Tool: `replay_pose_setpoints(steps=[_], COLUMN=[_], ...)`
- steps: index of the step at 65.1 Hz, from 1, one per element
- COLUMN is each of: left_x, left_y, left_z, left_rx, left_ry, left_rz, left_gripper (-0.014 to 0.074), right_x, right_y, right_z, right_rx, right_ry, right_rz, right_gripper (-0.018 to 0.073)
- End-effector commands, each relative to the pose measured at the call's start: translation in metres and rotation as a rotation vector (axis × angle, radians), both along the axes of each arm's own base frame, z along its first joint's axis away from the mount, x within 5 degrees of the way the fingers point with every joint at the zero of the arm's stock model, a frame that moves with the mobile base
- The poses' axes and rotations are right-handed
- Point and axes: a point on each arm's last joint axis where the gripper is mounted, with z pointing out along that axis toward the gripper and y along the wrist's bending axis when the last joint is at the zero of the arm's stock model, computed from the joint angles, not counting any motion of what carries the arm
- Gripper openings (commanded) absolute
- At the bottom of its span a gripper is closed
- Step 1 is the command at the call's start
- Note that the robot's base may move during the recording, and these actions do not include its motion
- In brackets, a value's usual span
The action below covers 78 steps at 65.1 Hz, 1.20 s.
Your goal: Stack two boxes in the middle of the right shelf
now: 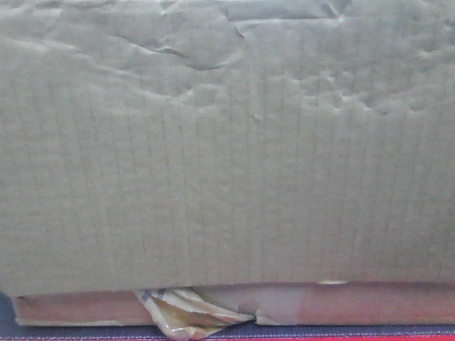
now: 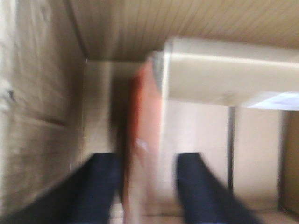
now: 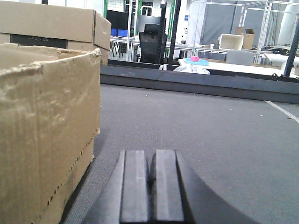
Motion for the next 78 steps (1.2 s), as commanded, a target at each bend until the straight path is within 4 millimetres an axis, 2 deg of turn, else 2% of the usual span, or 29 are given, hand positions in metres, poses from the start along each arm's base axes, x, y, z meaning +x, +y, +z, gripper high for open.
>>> replay_pose_setpoints(steps=[1,20,25,32,39,52,78], left_x=[-0.003,-0.009,-0.015,-0.019,-0.02,-0.013,-0.014], left_y=[0.004,0.009,0.015,0.019,0.028,0.054,0.058], left_z=[0.016,0.076,0.085,0.086,0.077,0.038,-0.022], left_rx=[0.027,-0.021,-0.028,-0.01,0.014,0.035,0.076], left_ry=[-0.032,-0.193,-0.217,-0.22,-0.191,-0.04,0.172], left_rz=[-0.004,-0.084,-0.091,-0.105,-0.089,-0.015,-0.001], left_gripper=[0.0378,0.0391,0.0391,0.0391,0.0391,0.0391,0.0391], right_x=[0.0,0.0,0.0,0.0,0.0,0.0,0.0], right_y=[0.0,0.0,0.0,0.0,0.0,0.0,0.0], right_z=[0.002,0.002,0.002,0.002,0.002,0.002,0.002], right_rx=[0.002,0.002,0.002,0.002,0.002,0.002,0.002], right_ry=[-0.024,-0.024,-0.024,-0.024,-0.024,-0.024,-0.024], right_rz=[-0.006,-0.006,-0.006,-0.006,-0.006,-0.006,-0.006], right_gripper=[-0.0162,-0.0162,-0.0162,-0.0162,-0.0162,-0.0162,-0.0162])
